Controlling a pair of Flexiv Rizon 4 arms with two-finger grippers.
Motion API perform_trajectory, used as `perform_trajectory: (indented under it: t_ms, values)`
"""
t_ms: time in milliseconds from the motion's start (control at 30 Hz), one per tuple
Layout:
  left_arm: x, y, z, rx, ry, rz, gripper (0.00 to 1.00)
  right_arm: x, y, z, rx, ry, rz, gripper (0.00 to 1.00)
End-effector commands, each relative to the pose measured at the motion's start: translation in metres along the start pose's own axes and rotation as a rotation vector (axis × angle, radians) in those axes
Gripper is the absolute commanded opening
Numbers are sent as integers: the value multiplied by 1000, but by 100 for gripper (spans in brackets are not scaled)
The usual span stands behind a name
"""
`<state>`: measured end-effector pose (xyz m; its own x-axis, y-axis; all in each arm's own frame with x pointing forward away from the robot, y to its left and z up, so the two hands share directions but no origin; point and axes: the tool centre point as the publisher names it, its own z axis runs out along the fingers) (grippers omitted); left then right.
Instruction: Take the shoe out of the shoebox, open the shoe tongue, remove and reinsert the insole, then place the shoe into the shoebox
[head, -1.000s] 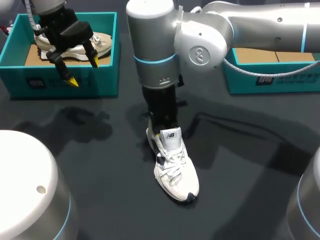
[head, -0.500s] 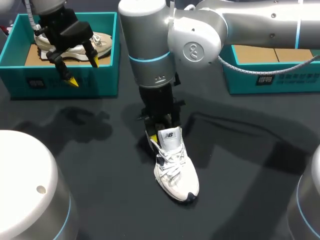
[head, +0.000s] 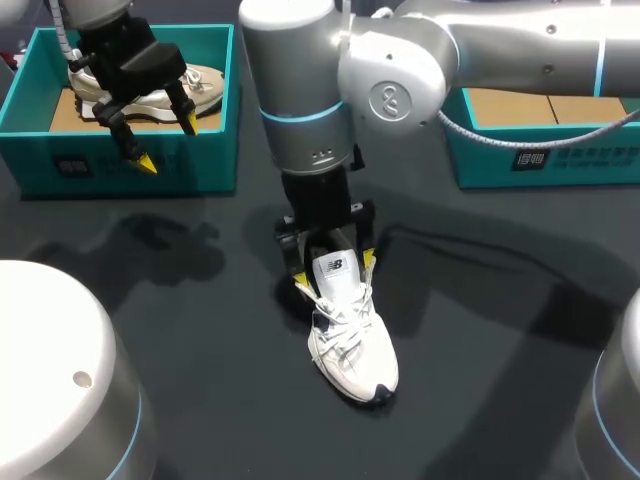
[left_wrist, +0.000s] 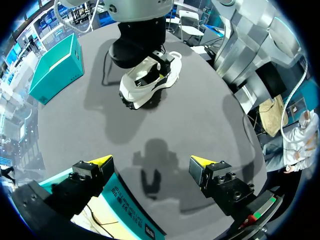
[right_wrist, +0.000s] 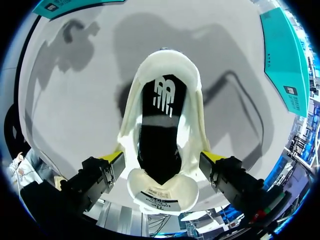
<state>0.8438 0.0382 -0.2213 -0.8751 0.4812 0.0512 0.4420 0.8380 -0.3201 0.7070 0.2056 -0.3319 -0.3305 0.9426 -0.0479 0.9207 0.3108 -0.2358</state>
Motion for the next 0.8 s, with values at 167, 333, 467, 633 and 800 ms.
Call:
perform_trajectory:
  t_ms: [167, 333, 467, 633, 800]
  values:
    - [0, 0, 0, -2, 1, 1, 100, -2, -7, -5, -46, 11, -12, 100]
    - [0, 0, 0, -2, 1, 1, 100, -4, -12, -6, -66, 23, -14, 100]
    - [0, 0, 0, -2, 1, 1, 100, -5, -16, -7, -87, 28, -14, 100]
    - [0, 0, 0, -2, 1, 1, 100, -5, -23, -7, -104, 36, -2, 100]
    - [0, 0, 0, -2, 1, 1, 100, -2, -34, -12, -123, 32, 14, 100]
